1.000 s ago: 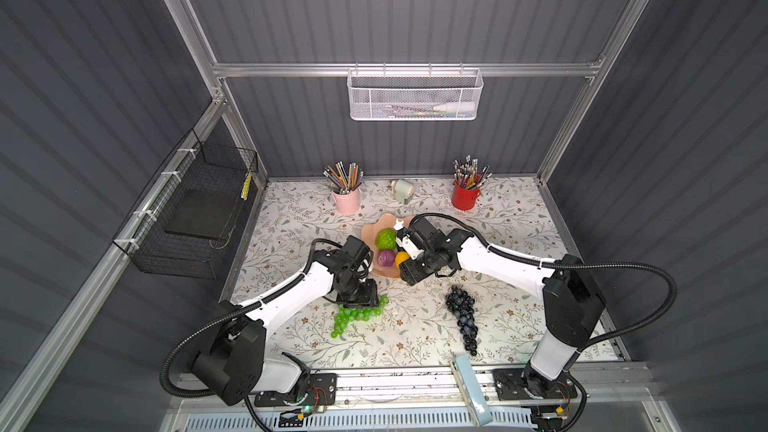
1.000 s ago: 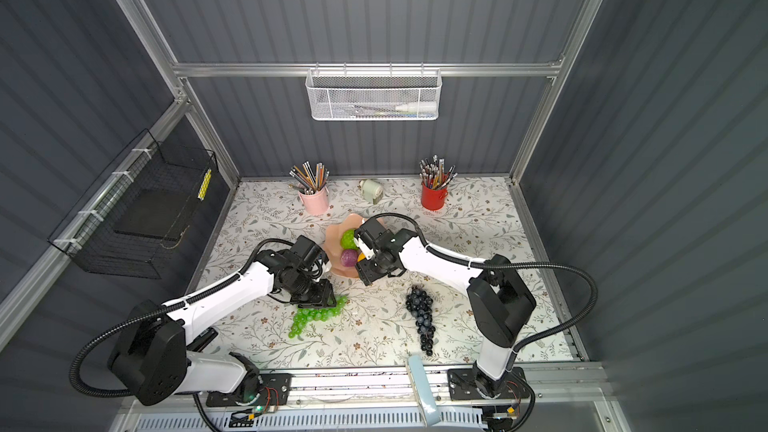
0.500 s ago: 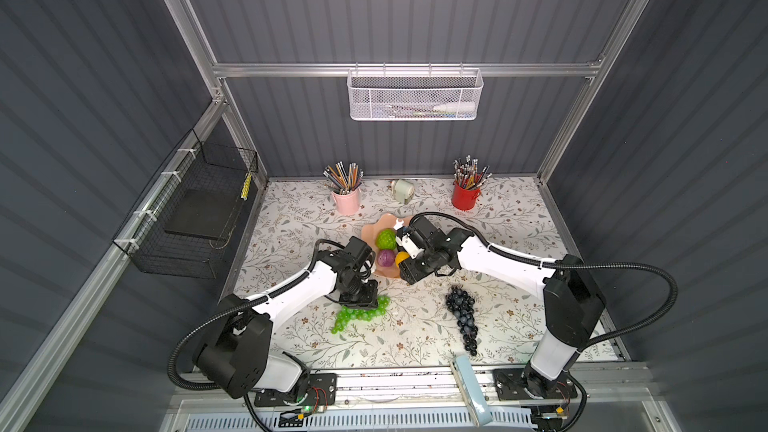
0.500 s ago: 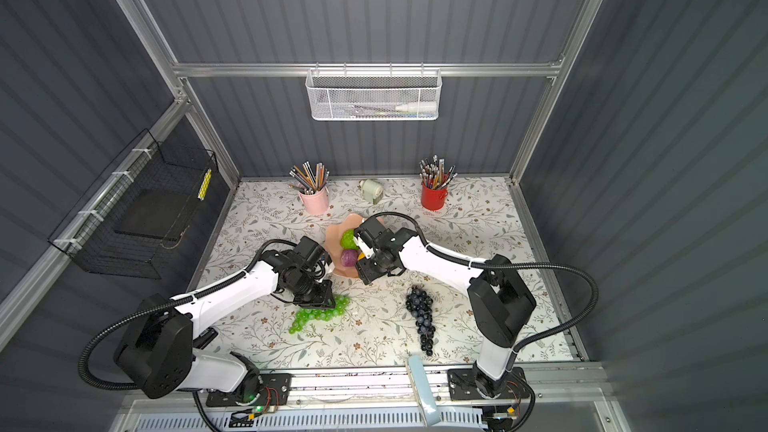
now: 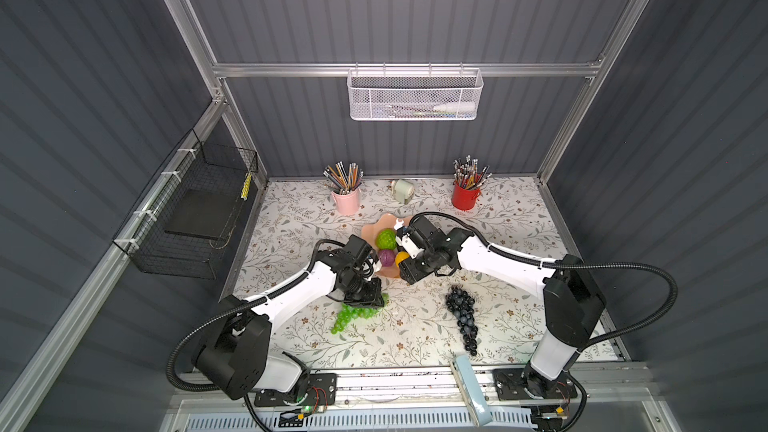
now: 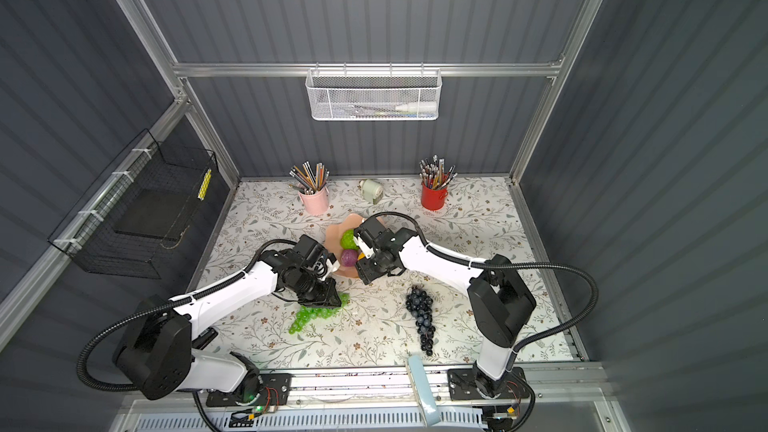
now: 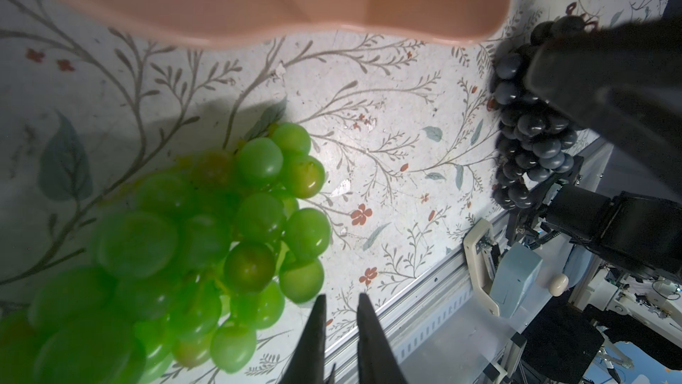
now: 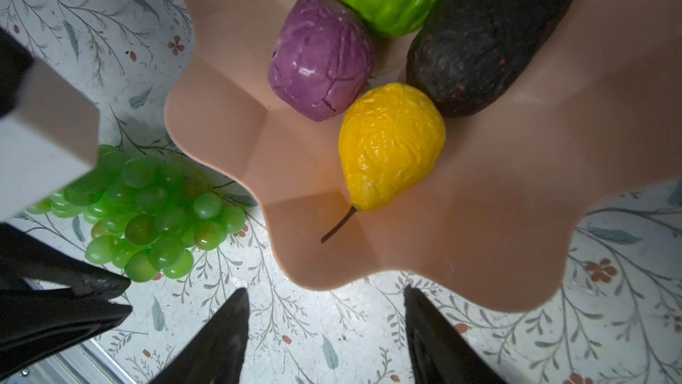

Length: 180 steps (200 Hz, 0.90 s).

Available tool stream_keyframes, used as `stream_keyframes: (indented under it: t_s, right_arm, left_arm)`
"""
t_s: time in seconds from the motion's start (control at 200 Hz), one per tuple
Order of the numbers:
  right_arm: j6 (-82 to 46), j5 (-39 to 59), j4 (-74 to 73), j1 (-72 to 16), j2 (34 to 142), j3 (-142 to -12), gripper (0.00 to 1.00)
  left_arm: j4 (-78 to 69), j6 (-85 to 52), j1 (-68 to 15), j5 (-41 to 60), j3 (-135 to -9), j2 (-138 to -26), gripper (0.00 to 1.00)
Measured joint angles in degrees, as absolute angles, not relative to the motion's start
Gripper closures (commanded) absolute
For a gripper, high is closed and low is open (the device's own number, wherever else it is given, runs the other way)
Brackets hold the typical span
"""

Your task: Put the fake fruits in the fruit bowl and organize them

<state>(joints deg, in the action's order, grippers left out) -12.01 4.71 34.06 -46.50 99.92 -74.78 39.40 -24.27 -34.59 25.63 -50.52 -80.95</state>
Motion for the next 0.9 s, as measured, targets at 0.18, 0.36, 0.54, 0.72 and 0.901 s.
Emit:
stream_keyframes:
  t_s: [0.18, 0.36, 0.54, 0.72, 0.901]
  right_arm:
    - [-12.05, 4.71, 33.67, -46.5, 99.92, -74.22, 0.32]
    - [-12.34, 4.71, 33.5, -46.5, 99.92, -74.13, 0.32]
    - [-12.45, 4.71, 33.36, -46.5, 99.92, -74.13, 0.32]
    - [-12.47, 4.73, 33.36, -46.52, 99.92, -74.13, 0.32]
    - [-12.47, 4.71, 33.36, -46.54, 99.92, -74.13, 0.33]
  left_arm:
    - [40.14, -24.77, -34.59, 23.97, -50.85, -79.59, 0.59]
    - [41.12, -26.63, -34.59, 18.65, -51.31, -77.71, 0.55]
    - [40.56, -28.77, -34.59, 17.34, -51.0, -77.62, 0.61]
    - [39.44, -29.8, -34.59, 17.37, -50.04, -78.59, 0.62]
    - [38.68, -30.11, -34.59, 17.37, -49.69, -79.72, 0.6]
